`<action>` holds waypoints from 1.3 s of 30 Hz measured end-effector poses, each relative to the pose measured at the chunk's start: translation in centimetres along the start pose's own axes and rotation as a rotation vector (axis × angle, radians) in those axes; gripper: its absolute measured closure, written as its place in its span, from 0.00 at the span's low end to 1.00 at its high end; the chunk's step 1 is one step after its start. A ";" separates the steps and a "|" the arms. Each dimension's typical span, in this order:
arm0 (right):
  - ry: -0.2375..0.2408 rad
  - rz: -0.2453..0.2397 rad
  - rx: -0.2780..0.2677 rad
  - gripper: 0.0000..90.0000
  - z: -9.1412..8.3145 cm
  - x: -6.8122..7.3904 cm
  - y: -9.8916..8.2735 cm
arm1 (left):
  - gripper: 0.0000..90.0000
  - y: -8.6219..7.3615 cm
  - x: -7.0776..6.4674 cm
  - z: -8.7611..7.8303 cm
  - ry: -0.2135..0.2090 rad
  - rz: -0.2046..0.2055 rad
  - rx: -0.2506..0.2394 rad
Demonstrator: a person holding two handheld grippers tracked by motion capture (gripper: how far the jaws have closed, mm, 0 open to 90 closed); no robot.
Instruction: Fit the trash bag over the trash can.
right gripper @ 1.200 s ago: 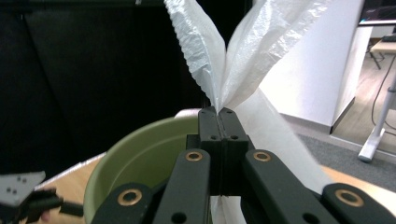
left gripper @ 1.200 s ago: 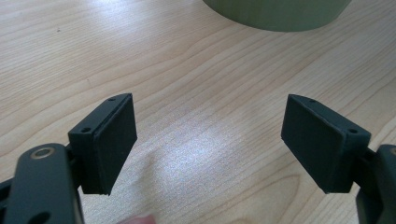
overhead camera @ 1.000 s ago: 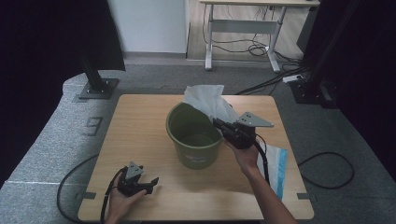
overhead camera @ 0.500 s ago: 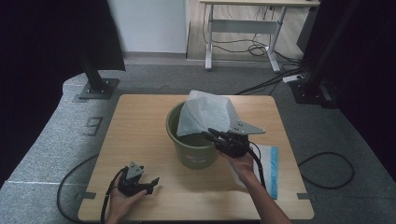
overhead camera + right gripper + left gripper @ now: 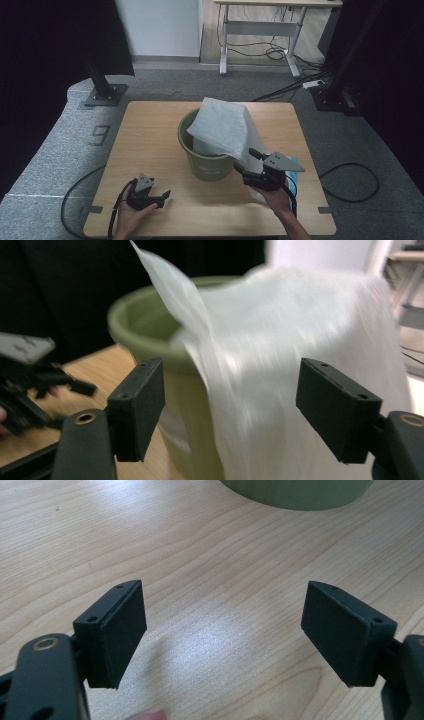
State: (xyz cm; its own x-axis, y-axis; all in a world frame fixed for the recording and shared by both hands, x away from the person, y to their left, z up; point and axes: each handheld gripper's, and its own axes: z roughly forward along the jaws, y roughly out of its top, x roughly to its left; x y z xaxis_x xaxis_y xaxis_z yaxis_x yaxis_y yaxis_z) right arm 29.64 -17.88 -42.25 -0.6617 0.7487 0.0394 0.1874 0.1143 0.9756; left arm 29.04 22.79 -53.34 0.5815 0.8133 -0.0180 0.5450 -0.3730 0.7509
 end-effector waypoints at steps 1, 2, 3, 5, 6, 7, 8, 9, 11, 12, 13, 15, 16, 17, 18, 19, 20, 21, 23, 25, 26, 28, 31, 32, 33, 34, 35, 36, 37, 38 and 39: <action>-0.020 -0.002 0.009 0.28 -0.2 0.0 -0.6 | 0.20 0.0 0.1 0.1 0.000 0.000 0.000; -0.044 0.000 0.015 0.28 -0.5 0.0 -1.4 | 0.20 0.0 0.1 0.1 -0.001 0.000 -0.001; -0.053 0.007 0.022 0.28 -0.6 -0.1 -2.0 | 0.20 0.0 0.1 0.1 -0.001 -0.001 -0.002; -0.071 0.015 0.041 0.27 -0.7 -0.1 -3.0 | 0.20 0.1 0.1 0.2 -0.001 0.000 -0.004; -0.084 0.020 0.055 0.26 -0.8 -0.2 -3.7 | 0.20 0.2 0.1 0.2 0.000 0.001 -0.005; -0.087 0.028 0.063 0.26 -0.7 -0.3 -4.2 | 0.20 0.2 0.0 0.1 0.000 0.000 -0.011; -0.093 0.037 0.075 0.26 -0.7 -0.4 -4.8 | 0.20 0.2 -0.1 0.1 0.002 0.000 -0.015; -0.105 0.045 0.083 0.26 -0.6 -0.5 -5.4 | 0.20 0.3 -0.1 0.0 0.005 0.001 -0.017; -0.108 0.064 0.093 0.26 -0.5 -0.8 -6.1 | 0.20 0.3 -0.3 0.0 0.009 -0.002 -0.023; -0.110 0.073 0.098 0.27 -0.4 -0.9 -6.5 | 0.20 0.4 -0.3 -0.1 0.010 -0.003 -0.025; -0.116 0.069 0.109 0.27 -0.3 -0.9 -6.8 | 0.20 0.4 -0.4 -0.1 0.009 -0.002 -0.026; -0.136 0.059 0.134 0.28 0.0 -1.0 -7.4 | 0.20 0.6 -0.6 -0.2 0.015 -0.004 -0.031; -0.143 0.063 0.138 0.29 0.0 -1.0 -7.7 | 0.20 0.7 -0.6 -0.2 0.018 -0.005 -0.033; -0.143 0.064 0.147 0.30 0.1 -1.1 -8.1 | 0.20 0.8 -0.7 -0.3 0.019 -0.008 -0.040; -0.144 0.059 0.157 0.32 0.2 -1.1 -8.3 | 0.20 0.9 -0.8 -0.4 0.019 -0.011 -0.046; -0.153 0.056 0.164 0.35 0.4 -1.1 -8.6 | 0.20 1.0 -0.9 -0.5 0.021 -0.008 -0.051; -0.157 0.060 0.172 0.40 0.4 -1.3 -8.9 | 0.20 1.1 -1.0 -0.6 0.026 -0.005 -0.053; -0.159 0.062 0.174 0.44 0.5 -1.3 -9.1 | 0.20 1.2 -1.1 -0.7 0.028 -0.006 -0.059; -0.167 0.055 0.176 0.56 0.4 -1.6 -9.3 | 0.20 1.4 -1.2 -1.0 0.033 -0.004 -0.065; -0.146 0.065 0.161 0.68 0.2 -2.1 -9.3 | 0.20 1.6 -1.3 -1.3 0.036 0.000 -0.075; -0.153 0.060 0.155 0.73 0.0 -2.3 -9.2 | 0.20 1.8 -1.4 -1.4 0.038 0.001 -0.081; -0.156 0.061 0.126 0.83 -0.4 -2.7 -9.0 | 0.20 2.1 -1.5 -1.7 0.043 0.009 -0.091; -0.173 0.047 0.091 0.93 -1.0 -3.0 -8.6 | 0.20 2.5 -1.6 -2.2 0.039 0.010 -0.111; -0.178 0.043 0.077 0.95 -1.2 -3.1 -8.5 | 0.20 2.7 -1.7 -2.3 0.042 0.010 -0.117; -0.188 0.033 0.060 0.97 -1.5 -3.2 -8.4 | 0.20 2.8 -1.8 -2.4 0.042 0.011 -0.121; -0.193 0.024 0.046 0.97 -1.7 -3.2 -8.3 | 0.20 2.9 -1.9 -2.4 0.046 0.014 -0.123; -0.198 0.018 0.033 0.98 -1.8 -3.2 -8.2 | 0.20 2.9 -2.1 -2.5 0.047 0.016 -0.126; -0.202 0.012 0.021 0.98 -2.0 -3.2 -8.2 | 0.20 3.0 -2.2 -2.5 0.047 0.019 -0.126; -0.205 0.009 0.012 0.98 -2.1 -3.2 -8.1 | 0.20 3.1 -2.3 -2.5 0.050 0.022 -0.128; -0.207 0.007 0.001 0.98 -2.2 -3.2 -8.0 | 0.20 3.3 -2.4 -2.5 0.050 0.023 -0.131; -0.210 0.000 -0.012 0.98 -2.3 -3.2 -7.8 | 0.20 3.5 -2.5 -2.6 0.047 0.023 -0.137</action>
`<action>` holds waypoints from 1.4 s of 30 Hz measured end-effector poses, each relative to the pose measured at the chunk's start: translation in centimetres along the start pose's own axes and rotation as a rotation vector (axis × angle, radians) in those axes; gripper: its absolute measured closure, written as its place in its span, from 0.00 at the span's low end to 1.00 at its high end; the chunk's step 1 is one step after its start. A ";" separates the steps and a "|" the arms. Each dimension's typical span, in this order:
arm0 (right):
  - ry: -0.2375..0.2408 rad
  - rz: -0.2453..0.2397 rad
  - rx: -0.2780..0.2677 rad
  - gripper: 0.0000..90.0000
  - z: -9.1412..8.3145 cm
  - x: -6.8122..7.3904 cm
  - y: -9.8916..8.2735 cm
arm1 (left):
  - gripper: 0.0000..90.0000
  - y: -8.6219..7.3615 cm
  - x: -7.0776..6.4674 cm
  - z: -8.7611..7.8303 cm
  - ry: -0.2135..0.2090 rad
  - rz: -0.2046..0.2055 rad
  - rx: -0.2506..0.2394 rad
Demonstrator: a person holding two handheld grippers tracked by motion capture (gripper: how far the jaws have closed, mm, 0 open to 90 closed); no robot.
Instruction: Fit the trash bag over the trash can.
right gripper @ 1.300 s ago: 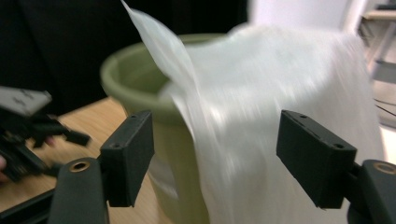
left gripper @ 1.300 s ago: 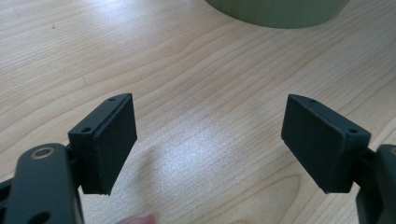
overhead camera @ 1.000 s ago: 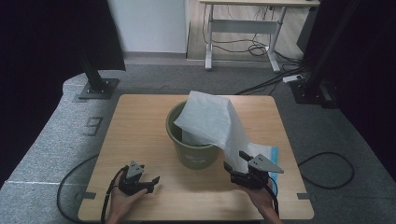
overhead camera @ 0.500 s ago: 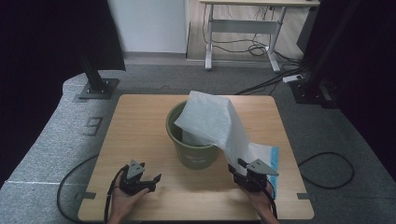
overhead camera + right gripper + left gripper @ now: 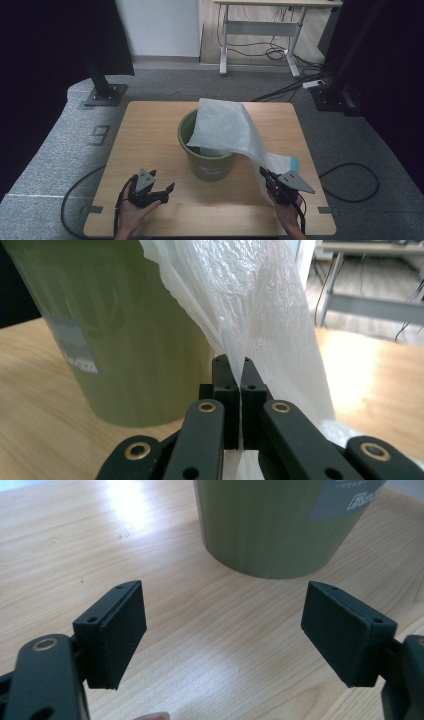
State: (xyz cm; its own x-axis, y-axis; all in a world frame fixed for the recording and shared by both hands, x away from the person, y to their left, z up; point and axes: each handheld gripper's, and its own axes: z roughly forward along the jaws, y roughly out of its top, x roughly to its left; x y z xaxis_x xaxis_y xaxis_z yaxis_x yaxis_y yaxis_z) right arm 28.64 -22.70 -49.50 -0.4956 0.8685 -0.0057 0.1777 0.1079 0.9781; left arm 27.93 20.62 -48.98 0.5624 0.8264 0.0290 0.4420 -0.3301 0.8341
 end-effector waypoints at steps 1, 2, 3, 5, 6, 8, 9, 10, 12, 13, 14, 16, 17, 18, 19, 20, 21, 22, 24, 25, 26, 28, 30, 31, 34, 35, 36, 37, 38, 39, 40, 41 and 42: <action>-0.003 -0.005 -0.014 0.98 -0.1 0.0 0.2 | 0.20 0.2 -0.1 -0.1 -0.003 -0.001 -0.006; -0.004 -0.007 -0.024 0.98 -0.2 -0.1 0.3 | 0.20 0.4 -0.1 -0.1 -0.007 -0.005 -0.015; -0.004 -0.011 -0.032 0.98 -0.2 -0.1 0.5 | 0.20 0.7 -0.2 -0.2 -0.014 -0.009 -0.023; -0.001 -0.010 -0.040 0.98 -0.2 -0.3 0.7 | 0.20 1.4 -0.3 -0.3 -0.018 -0.011 -0.042; 0.007 0.000 -0.044 0.98 -0.2 -0.4 0.9 | 0.20 1.6 -0.4 -0.4 -0.018 -0.013 -0.048; 0.018 0.009 -0.045 0.98 -0.2 -0.5 1.2 | 0.20 2.1 -0.5 -0.5 -0.024 -0.019 -0.065; 0.024 0.012 -0.044 0.98 -0.2 -0.6 1.3 | 0.21 2.4 -0.5 -0.6 -0.028 -0.025 -0.079; 0.030 0.014 -0.045 0.98 -0.2 -0.6 1.4 | 0.21 2.7 -0.5 -0.7 -0.027 -0.031 -0.088; 0.034 0.018 -0.048 0.98 -0.2 -0.7 1.7 | 0.21 3.2 -0.4 -0.9 -0.021 -0.048 -0.112; 0.036 0.020 -0.047 0.98 -0.2 -0.7 1.8 | 0.21 3.4 -0.4 -1.0 -0.019 -0.053 -0.120; 0.037 0.024 -0.048 0.98 -0.2 -0.7 1.9 | 0.21 3.7 -0.4 -1.2 -0.015 -0.058 -0.130; 0.050 0.045 -0.047 0.98 -0.1 -0.8 2.3 | 0.22 4.2 -0.4 -1.5 -0.010 -0.071 -0.149; 0.057 0.052 -0.046 0.98 -0.1 -0.8 2.5 | 0.22 4.5 -0.4 -1.6 -0.007 -0.073 -0.154; 0.060 0.053 -0.045 0.98 -0.1 -0.7 2.7 | 0.22 4.7 -0.5 -1.7 -0.004 -0.071 -0.157; 0.066 0.057 -0.045 0.98 -0.1 -0.7 3.0 | 0.22 4.9 -0.6 -1.8 -0.004 -0.069 -0.160; 0.072 0.064 -0.045 0.98 0.0 -0.7 3.2 | 0.22 5.1 -0.6 -1.9 -0.007 -0.067 -0.161; 0.075 0.072 -0.047 0.98 0.0 -0.7 3.5 | 0.22 5.3 -0.6 -1.9 -0.008 -0.065 -0.164; 0.078 0.077 -0.049 0.98 0.0 -0.7 3.7 | 0.22 5.5 -0.6 -2.0 -0.006 -0.064 -0.168; 0.085 0.087 -0.054 0.98 0.0 -0.5 4.3 | 0.22 5.8 -0.7 -2.1 -0.005 -0.064 -0.174; 0.087 0.085 -0.057 0.98 0.0 -0.5 4.5 | 0.22 6.0 -0.7 -2.2 -0.004 -0.064 -0.176; 0.091 0.084 -0.059 0.98 0.0 -0.4 4.8 | 0.22 6.2 -0.7 -2.2 -0.006 -0.064 -0.181; 0.096 0.076 -0.063 0.98 0.0 -0.2 5.3 | 0.22 6.5 -0.7 -2.4 -0.009 -0.066 -0.188; 0.103 0.063 -0.071 0.98 -0.2 0.0 5.9 | 0.22 6.9 -0.8 -2.5 -0.013 -0.063 -0.197; 0.106 0.058 -0.072 0.98 -0.3 0.1 6.2 | 0.22 7.1 -0.8 -2.6 -0.013 -0.060 -0.199; 0.112 0.041 -0.076 0.98 -0.5 0.2 7.1 | 0.22 7.6 -1.1 -2.7 -0.014 -0.052 -0.208; 0.114 0.035 -0.076 0.98 -0.5 0.2 7.4 | 0.22 7.8 -1.1 -2.7 -0.016 -0.051 -0.210; 0.117 0.032 -0.075 0.98 -0.5 0.2 7.6 | 0.22 8.0 -1.2 -2.6 -0.021 -0.052 -0.211; 0.121 0.032 -0.073 0.98 -0.5 0.2 8.0 | 0.22 8.2 -1.3 -2.6 -0.023 -0.052 -0.212; 0.123 0.033 -0.072 0.98 -0.5 0.2 8.2 | 0.22 8.4 -1.4 -2.5 -0.023 -0.051 -0.211; 0.126 0.034 -0.069 0.98 -0.5 0.3 8.4 | 0.22 8.5 -1.4 -2.5 -0.023 -0.050 -0.211; 0.128 0.034 -0.068 0.98 -0.5 0.3 8.5 | 0.22 8.7 -1.5 -2.5 -0.024 -0.049 -0.210; 0.130 0.034 -0.065 0.98 -0.4 0.4 8.7 | 0.22 8.9 -1.7 -2.4 -0.025 -0.045 -0.211; 0.133 0.029 -0.063 0.98 -0.4 0.5 9.0 | 0.22 9.0 -1.8 -2.4 -0.026 -0.041 -0.209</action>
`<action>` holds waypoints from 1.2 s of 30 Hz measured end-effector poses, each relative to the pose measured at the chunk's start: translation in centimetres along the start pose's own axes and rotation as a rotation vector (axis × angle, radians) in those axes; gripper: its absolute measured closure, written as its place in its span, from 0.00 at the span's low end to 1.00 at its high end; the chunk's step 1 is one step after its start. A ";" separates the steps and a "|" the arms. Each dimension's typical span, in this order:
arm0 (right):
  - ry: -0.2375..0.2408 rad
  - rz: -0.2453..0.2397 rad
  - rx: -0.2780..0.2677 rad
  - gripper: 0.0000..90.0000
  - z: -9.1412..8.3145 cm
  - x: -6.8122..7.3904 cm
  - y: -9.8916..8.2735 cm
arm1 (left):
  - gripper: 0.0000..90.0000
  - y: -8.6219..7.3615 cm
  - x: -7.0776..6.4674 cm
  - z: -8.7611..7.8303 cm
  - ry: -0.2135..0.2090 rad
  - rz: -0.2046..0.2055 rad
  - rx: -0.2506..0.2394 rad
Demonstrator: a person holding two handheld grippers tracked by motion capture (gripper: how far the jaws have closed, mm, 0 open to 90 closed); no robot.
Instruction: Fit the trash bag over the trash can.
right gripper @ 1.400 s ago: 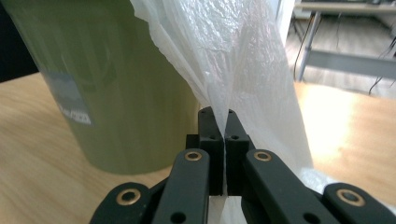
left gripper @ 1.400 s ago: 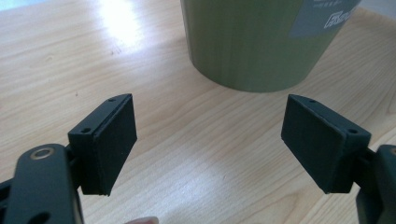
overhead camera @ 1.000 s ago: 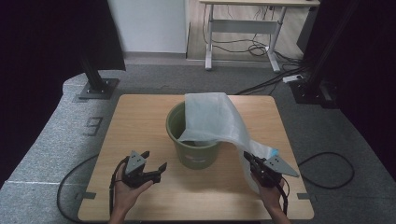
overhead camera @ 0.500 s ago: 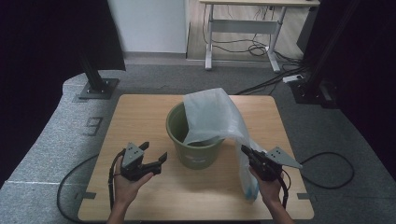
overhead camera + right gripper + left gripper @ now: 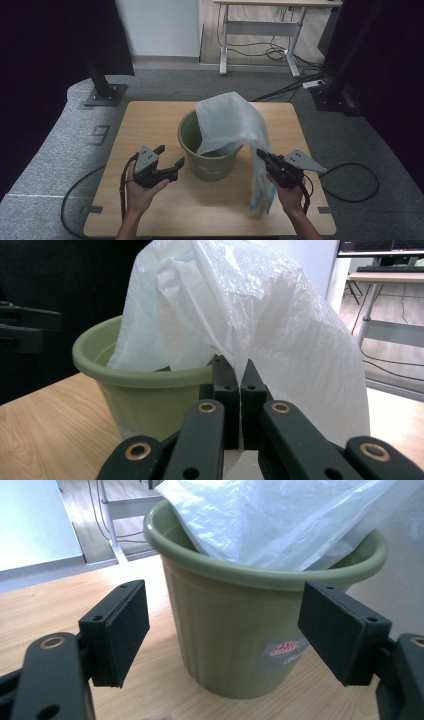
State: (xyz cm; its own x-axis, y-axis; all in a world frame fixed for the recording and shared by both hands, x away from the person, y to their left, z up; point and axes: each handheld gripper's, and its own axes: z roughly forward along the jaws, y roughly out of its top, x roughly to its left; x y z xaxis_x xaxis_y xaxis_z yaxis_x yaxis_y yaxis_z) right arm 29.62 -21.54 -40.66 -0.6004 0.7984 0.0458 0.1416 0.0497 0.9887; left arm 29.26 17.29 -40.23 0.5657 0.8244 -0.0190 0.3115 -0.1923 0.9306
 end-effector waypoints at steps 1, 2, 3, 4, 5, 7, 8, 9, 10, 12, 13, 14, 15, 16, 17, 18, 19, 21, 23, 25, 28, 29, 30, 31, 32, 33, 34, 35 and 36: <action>0.002 -0.005 0.001 0.98 0.0 0.1 0.1 | 0.22 0.1 -0.1 0.1 0.000 0.004 0.000; 0.004 -0.009 0.002 0.98 0.0 0.2 0.3 | 0.22 0.3 -0.2 0.1 -0.002 0.008 0.000; 0.008 -0.014 0.004 0.98 0.1 0.2 0.4 | 0.22 0.4 -0.4 0.2 -0.004 0.011 -0.002; 0.011 -0.016 0.005 0.98 0.1 0.3 0.6 | 0.22 0.5 -0.5 0.3 -0.005 0.013 -0.002; 0.012 -0.017 0.006 0.98 0.1 0.3 0.6 | 0.22 0.7 -0.6 0.4 -0.007 0.013 -0.004; 0.014 -0.019 0.007 0.98 0.2 0.4 0.9 | 0.22 0.8 -0.8 0.6 -0.009 0.017 -0.003; 0.016 -0.018 0.007 0.98 0.3 0.4 1.0 | 0.22 0.9 -0.9 0.8 -0.011 0.019 -0.003; 0.019 -0.016 0.005 0.98 0.3 0.5 1.1 | 0.22 1.0 -1.0 0.9 -0.012 0.019 -0.003; 0.024 -0.019 0.003 0.98 0.4 0.5 1.3 | 0.22 1.1 -1.0 1.0 -0.011 0.019 -0.004; 0.032 -0.024 0.002 0.98 0.5 0.7 1.4 | 0.22 1.3 -1.1 1.2 -0.011 0.012 -0.004; 0.037 -0.025 0.003 0.98 0.7 0.8 1.5 | 0.22 1.4 -1.2 1.3 -0.010 0.006 -0.006; 0.043 -0.027 0.006 0.98 0.8 0.9 1.5 | 0.22 1.5 -1.3 1.4 -0.007 0.006 -0.007; 0.045 -0.028 0.008 0.98 0.9 1.0 1.5 | 0.22 1.6 -1.4 1.4 -0.005 0.008 -0.008; 0.048 -0.030 0.010 0.98 1.0 1.0 1.5 | 0.22 1.8 -1.5 1.5 -0.004 0.009 -0.009; 0.049 -0.033 0.012 0.98 1.1 1.1 1.5 | 0.22 1.9 -1.6 1.7 -0.003 0.011 -0.010; 0.051 -0.034 0.013 0.98 1.2 1.1 1.6 | 0.22 2.1 -1.8 1.8 -0.002 0.014 -0.011; 0.051 -0.032 0.015 0.98 1.2 1.2 1.6 | 0.22 2.3 -1.9 2.0 -0.002 0.017 -0.011; 0.052 -0.032 0.018 0.98 1.3 1.2 1.6 | 0.22 2.7 -2.2 2.2 -0.003 0.018 -0.011; 0.050 -0.029 0.019 0.98 1.4 1.2 1.8 | 0.22 3.1 -2.5 2.6 -0.007 0.021 -0.014; 0.050 -0.030 0.021 0.98 1.4 1.2 1.9 | 0.22 3.4 -2.9 2.8 -0.013 0.028 -0.014; 0.050 -0.026 0.024 0.98 1.6 1.0 1.9 | 0.22 3.9 -3.6 3.4 -0.031 0.038 -0.006; 0.052 -0.023 0.024 0.98 1.7 1.0 1.9 | 0.22 4.0 -3.8 3.7 -0.038 0.042 0.005; 0.052 -0.019 0.024 0.98 1.7 0.9 1.8 | 0.22 4.1 -4.0 4.1 -0.043 0.045 0.013; 0.052 -0.016 0.024 0.98 1.7 0.9 1.8 | 0.22 4.3 -4.3 4.4 -0.045 0.053 0.018; 0.053 -0.015 0.023 0.98 1.7 0.9 1.8 | 0.22 4.4 -4.5 4.6 -0.047 0.058 0.021; 0.053 -0.016 0.022 0.98 1.7 0.9 1.8 | 0.22 4.6 -4.7 5.0 -0.052 0.065 0.025; 0.054 -0.014 0.020 0.98 1.7 0.9 1.7 | 0.22 4.7 -5.0 5.3 -0.056 0.066 0.029; 0.055 -0.012 0.019 0.98 1.6 0.9 1.7 | 0.23 4.9 -5.2 5.5 -0.057 0.070 0.033; 0.055 -0.011 0.018 0.98 1.6 0.9 1.7 | 0.24 5.0 -5.4 5.8 -0.046 0.071 0.037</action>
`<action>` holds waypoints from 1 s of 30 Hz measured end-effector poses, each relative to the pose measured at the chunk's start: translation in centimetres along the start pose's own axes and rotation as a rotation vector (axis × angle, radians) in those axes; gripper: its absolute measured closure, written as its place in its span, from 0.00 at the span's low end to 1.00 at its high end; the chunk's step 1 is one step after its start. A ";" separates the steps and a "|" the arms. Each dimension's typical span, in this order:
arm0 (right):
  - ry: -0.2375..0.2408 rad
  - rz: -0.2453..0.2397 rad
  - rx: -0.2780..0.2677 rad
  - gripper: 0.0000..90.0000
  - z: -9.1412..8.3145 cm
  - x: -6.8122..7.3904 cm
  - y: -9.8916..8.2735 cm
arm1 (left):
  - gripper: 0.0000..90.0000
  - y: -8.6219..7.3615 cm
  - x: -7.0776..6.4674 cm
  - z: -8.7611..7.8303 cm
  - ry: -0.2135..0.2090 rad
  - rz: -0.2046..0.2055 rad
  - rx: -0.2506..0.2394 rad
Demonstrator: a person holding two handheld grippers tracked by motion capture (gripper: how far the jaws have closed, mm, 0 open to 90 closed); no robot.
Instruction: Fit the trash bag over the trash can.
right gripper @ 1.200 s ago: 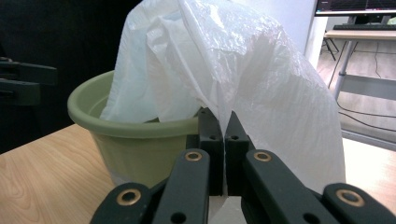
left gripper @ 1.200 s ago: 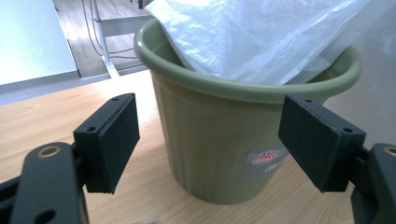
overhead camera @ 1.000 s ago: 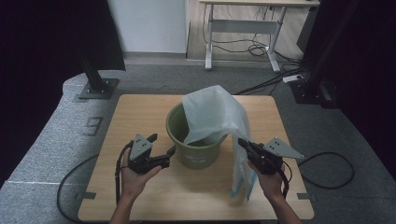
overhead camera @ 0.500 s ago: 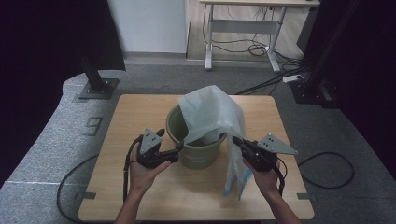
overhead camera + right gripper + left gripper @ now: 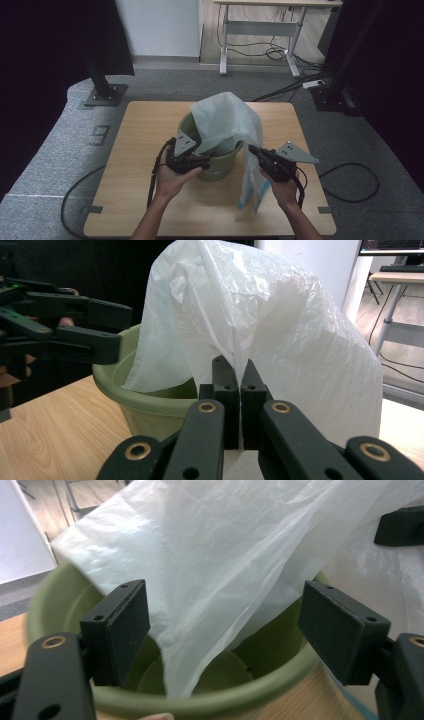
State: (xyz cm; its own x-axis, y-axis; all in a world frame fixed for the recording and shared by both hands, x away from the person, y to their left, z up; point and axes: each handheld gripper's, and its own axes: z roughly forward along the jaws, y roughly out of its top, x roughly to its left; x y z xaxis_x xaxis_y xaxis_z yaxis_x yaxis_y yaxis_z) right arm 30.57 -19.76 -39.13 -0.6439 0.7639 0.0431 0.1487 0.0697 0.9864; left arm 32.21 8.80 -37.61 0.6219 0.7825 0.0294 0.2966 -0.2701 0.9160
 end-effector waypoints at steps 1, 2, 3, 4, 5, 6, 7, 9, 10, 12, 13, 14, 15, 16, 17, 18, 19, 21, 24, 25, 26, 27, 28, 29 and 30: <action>0.001 0.001 -0.001 0.98 0.0 0.0 0.0 | 0.28 0.1 -0.2 0.3 0.021 0.001 0.002; 0.002 -0.001 -0.003 0.98 -0.1 0.0 0.0 | 0.30 0.2 -0.3 0.5 0.031 -0.004 0.003; 0.003 -0.002 -0.004 0.98 -0.1 0.0 0.1 | 0.32 0.3 -0.4 0.7 0.031 -0.006 0.005; 0.003 -0.001 -0.003 0.98 -0.1 0.0 0.1 | 0.33 0.4 -0.5 0.9 0.025 -0.009 0.009; 0.004 -0.001 -0.003 0.98 -0.2 -0.1 0.1 | 0.33 0.5 -0.6 1.2 0.020 -0.012 0.014; 0.005 0.001 -0.001 0.98 -0.2 -0.1 0.1 | 0.32 0.5 -0.7 1.4 0.019 -0.012 0.018; 0.005 0.001 0.000 0.98 -0.2 -0.2 0.1 | 0.32 0.5 -0.8 1.7 0.016 -0.013 0.023; 0.004 0.006 0.002 0.98 -0.2 -0.3 0.1 | 0.33 0.7 -1.1 2.0 0.014 -0.004 0.030; 0.004 0.008 0.000 0.98 -0.2 -0.3 0.0 | 0.33 0.7 -1.2 2.2 0.014 0.000 0.032; 0.005 0.014 -0.002 0.98 -0.2 -0.4 0.0 | 0.37 0.9 -1.4 2.4 0.019 0.006 0.034; 0.005 0.016 -0.002 0.98 -0.2 -0.4 0.0 | 0.38 1.0 -1.5 2.6 0.013 0.001 0.044; 0.004 0.017 -0.003 0.98 -0.2 -0.4 0.0 | 0.41 1.1 -1.5 2.7 0.012 -0.005 0.053; 0.005 0.018 -0.004 0.98 -0.2 -0.4 0.0 | 0.45 1.2 -1.6 2.8 0.020 -0.015 0.061; 0.005 0.022 -0.006 0.98 -0.2 -0.5 -0.1 | 0.49 1.4 -1.5 2.9 0.019 -0.028 0.069; 0.006 0.026 -0.008 0.98 -0.3 -0.5 -0.2 | 0.54 1.5 -1.5 2.9 0.013 -0.033 0.073; 0.007 0.029 -0.009 0.98 -0.3 -0.5 -0.4 | 0.59 1.5 -1.4 3.0 0.005 -0.044 0.077; 0.008 0.035 -0.008 0.98 -0.3 -0.6 -0.6 | 0.64 1.6 -1.2 3.0 -0.008 -0.057 0.083; 0.012 0.047 -0.001 0.97 -0.2 -0.7 -1.0 | 0.75 1.6 -1.0 3.1 -0.037 -0.060 0.100; 0.032 0.056 -0.010 0.90 -0.4 -0.9 -1.5 | 0.89 1.4 -0.8 3.0 -0.076 -0.048 0.129; 0.035 0.057 -0.011 0.86 -0.4 -0.9 -1.6 | 0.91 1.4 -0.8 3.0 -0.086 -0.047 0.130; 0.035 0.056 -0.013 0.81 -0.5 -0.9 -1.7 | 0.93 1.3 -0.9 2.9 -0.096 -0.049 0.129; 0.023 0.051 -0.010 0.76 -0.6 -0.9 -1.8 | 0.95 1.2 -0.9 2.8 -0.104 -0.045 0.128; 0.008 0.050 -0.004 0.68 -0.6 -0.7 -1.9 | 0.97 1.1 -0.9 2.7 -0.108 -0.041 0.128; -0.007 0.052 -0.001 0.60 -0.7 -0.6 -2.0 | 0.97 1.0 -0.9 2.7 -0.113 -0.039 0.127; -0.033 0.061 0.000 0.53 -0.9 -0.3 -2.2 | 0.98 0.9 -0.9 2.6 -0.121 -0.041 0.128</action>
State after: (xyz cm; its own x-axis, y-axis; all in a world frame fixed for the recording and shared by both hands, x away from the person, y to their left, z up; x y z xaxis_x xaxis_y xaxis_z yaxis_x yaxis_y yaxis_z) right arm 29.77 -20.69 -41.12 -0.6088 0.7872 0.0980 0.1871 0.0225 0.9821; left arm 33.79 6.36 -37.82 0.6881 0.7230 -0.0622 0.4086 -0.3152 0.8565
